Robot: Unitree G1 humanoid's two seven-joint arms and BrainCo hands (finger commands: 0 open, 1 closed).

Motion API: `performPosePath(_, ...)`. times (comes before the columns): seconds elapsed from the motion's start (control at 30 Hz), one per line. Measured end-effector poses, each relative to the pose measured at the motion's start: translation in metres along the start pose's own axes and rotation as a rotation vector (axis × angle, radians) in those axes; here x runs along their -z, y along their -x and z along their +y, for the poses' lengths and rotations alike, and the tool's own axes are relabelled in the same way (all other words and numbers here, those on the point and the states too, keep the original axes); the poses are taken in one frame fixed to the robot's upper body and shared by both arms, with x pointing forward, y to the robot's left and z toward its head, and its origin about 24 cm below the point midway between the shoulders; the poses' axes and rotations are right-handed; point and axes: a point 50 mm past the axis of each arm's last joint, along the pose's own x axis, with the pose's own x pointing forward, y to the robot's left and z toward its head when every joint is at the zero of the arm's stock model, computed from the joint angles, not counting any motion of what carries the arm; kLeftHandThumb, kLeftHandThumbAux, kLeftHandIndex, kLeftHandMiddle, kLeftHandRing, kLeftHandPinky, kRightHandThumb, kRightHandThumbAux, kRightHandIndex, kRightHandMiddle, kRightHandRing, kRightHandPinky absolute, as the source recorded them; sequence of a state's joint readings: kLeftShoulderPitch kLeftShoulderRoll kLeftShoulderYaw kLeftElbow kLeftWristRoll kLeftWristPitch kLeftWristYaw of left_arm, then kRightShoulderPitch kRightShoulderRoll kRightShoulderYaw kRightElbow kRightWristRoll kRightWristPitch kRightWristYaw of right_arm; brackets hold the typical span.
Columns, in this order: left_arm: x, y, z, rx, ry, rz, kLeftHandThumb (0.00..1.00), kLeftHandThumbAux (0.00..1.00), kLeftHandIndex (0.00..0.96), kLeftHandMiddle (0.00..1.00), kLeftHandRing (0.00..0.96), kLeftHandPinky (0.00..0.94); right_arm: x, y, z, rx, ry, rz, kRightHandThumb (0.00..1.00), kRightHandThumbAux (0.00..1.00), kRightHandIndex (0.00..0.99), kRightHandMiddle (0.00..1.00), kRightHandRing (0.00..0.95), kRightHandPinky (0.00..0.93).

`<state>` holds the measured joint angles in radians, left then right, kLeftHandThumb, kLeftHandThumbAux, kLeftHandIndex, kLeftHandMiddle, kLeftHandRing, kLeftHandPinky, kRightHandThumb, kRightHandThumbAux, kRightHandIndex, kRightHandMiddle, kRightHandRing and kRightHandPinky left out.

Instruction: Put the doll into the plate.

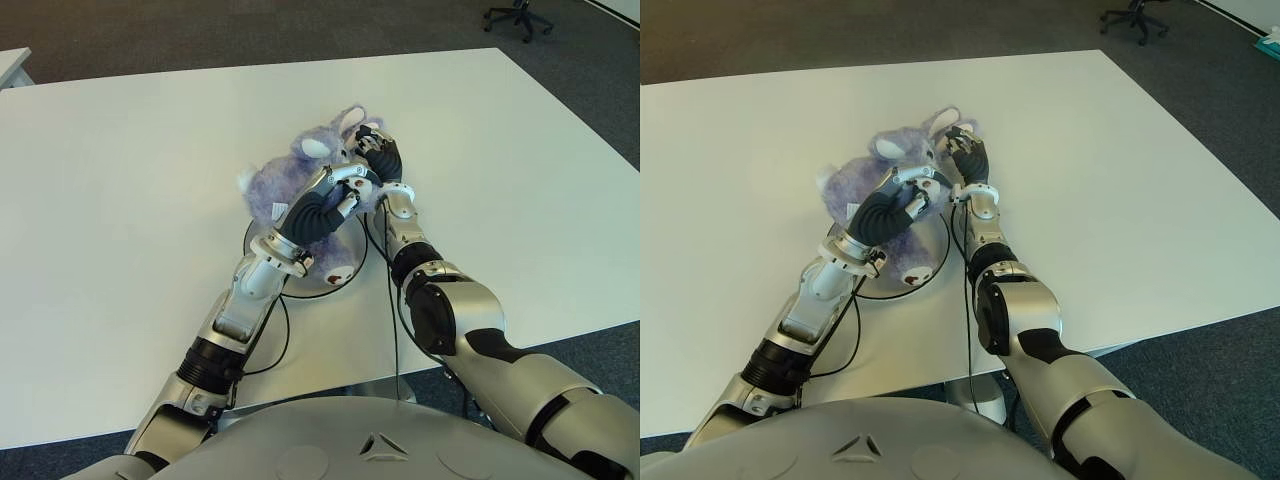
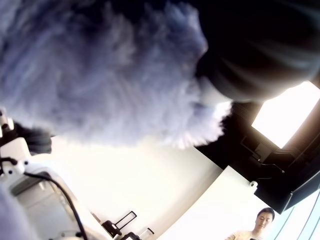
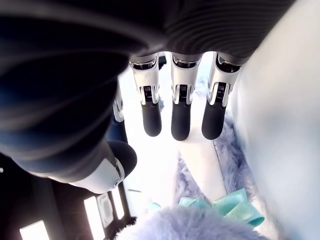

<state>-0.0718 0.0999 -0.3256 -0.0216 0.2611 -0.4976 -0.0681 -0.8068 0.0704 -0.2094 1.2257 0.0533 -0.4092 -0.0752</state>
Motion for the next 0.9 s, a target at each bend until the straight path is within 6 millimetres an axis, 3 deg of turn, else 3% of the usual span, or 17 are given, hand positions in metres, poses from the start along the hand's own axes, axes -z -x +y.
performPosePath(0.37,0.0023,0.0009,0.0003,0.005,-0.013,-0.019,0.844,0.657,0.397,0.560,0.633,0.569,0.0004,0.0001,0.0000,0.000,0.000,0.003,0.697,0.737,0.398,0.182,0.178,0.228)
performPosePath(0.53,0.0025,0.0017,0.0009,-0.004,-0.015,-0.028,0.840,0.661,0.385,0.560,0.586,0.532,0.0007,0.0001,-0.0001,0.000,0.000,0.004,0.697,0.737,0.398,0.184,0.178,0.222)
performPosePath(0.6,0.0026,0.0020,0.0011,-0.010,-0.017,-0.037,0.844,0.655,0.428,0.493,0.562,0.511,0.0007,0.0002,-0.0001,0.000,0.000,0.004,0.697,0.737,0.398,0.183,0.177,0.221)
performPosePath(0.83,0.0032,0.0029,0.0036,-0.051,-0.050,-0.074,0.838,0.660,0.428,0.476,0.480,0.455,0.0009,0.0002,-0.0002,0.001,0.000,0.005,0.698,0.738,0.398,0.181,0.175,0.219)
performPosePath(0.87,0.0037,0.0030,0.0038,-0.056,-0.054,-0.077,0.911,0.625,0.311,0.481,0.446,0.408,0.0010,0.0002,-0.0002,0.001,0.000,0.006,0.698,0.737,0.398,0.183,0.177,0.221)
performPosePath(0.9,0.0040,0.0032,0.0041,-0.061,-0.058,-0.080,0.923,0.618,0.291,0.481,0.440,0.400,0.0011,0.0003,-0.0003,0.001,0.000,0.006,0.699,0.737,0.398,0.184,0.178,0.221)
